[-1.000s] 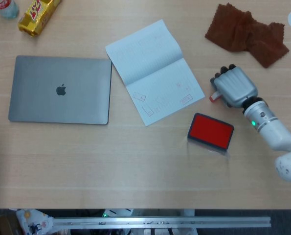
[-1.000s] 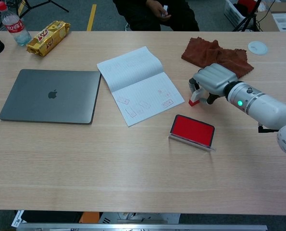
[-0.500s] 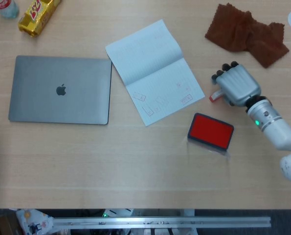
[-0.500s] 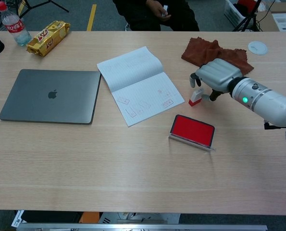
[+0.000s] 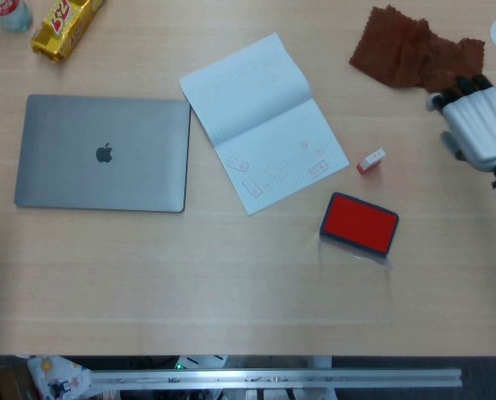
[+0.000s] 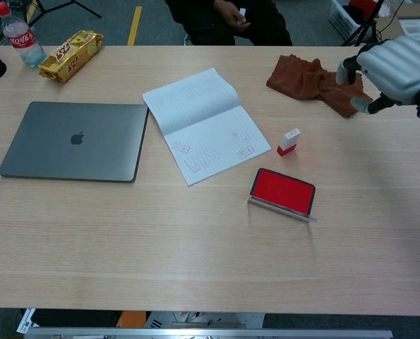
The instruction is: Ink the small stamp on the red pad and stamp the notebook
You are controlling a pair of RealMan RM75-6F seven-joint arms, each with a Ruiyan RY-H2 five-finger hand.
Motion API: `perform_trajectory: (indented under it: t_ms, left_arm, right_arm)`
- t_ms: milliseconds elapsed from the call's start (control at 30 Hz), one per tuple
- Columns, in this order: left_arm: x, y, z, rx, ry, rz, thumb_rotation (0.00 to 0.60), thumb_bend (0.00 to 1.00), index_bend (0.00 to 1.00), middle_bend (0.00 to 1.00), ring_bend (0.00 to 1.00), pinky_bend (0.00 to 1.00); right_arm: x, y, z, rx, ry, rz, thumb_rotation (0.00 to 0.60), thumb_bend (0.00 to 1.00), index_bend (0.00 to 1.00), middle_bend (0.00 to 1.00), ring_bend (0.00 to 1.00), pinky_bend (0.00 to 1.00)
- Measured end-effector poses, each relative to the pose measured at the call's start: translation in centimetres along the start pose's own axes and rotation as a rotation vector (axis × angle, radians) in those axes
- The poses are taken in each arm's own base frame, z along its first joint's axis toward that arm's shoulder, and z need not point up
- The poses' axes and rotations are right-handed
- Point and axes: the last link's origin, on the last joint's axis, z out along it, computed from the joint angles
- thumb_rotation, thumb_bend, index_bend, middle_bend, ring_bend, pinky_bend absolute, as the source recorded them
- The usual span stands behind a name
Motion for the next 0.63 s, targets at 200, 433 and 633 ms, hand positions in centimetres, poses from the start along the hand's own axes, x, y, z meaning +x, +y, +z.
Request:
perform_trajectory:
  t_ms: [200, 433, 633]
  left_arm:
    - [0.1, 0.8, 0.6, -0.036, 0.046, -0.010, 0.600, 0.27, 0.15, 0.22, 0.27, 0.26]
    - [0.3, 1.6, 0.9, -0.066, 0.094, -0.024, 0.600, 0.27, 0.15, 0.22, 0.27, 0.26]
    - [0.5, 2.4, 1.0, -0.076, 0.119, -0.028, 0.600, 0.27, 0.15, 0.22, 0.27, 0.26]
  right_arm:
    - [1.0, 4.4, -4.5, -0.141, 0.037, 0.016, 0.600, 0.36, 0.45, 0.49, 0.31, 0.30]
    - [1.9, 9.0, -10.3, -0.309, 0.073, 0.017, 0.600, 0.36, 0.47, 0.51, 0.33, 0.30]
    - [2.1, 10.6, -14.3, -0.379, 0.066, 0.024, 0.600, 0.36, 0.48, 0.51, 0.33, 0.30]
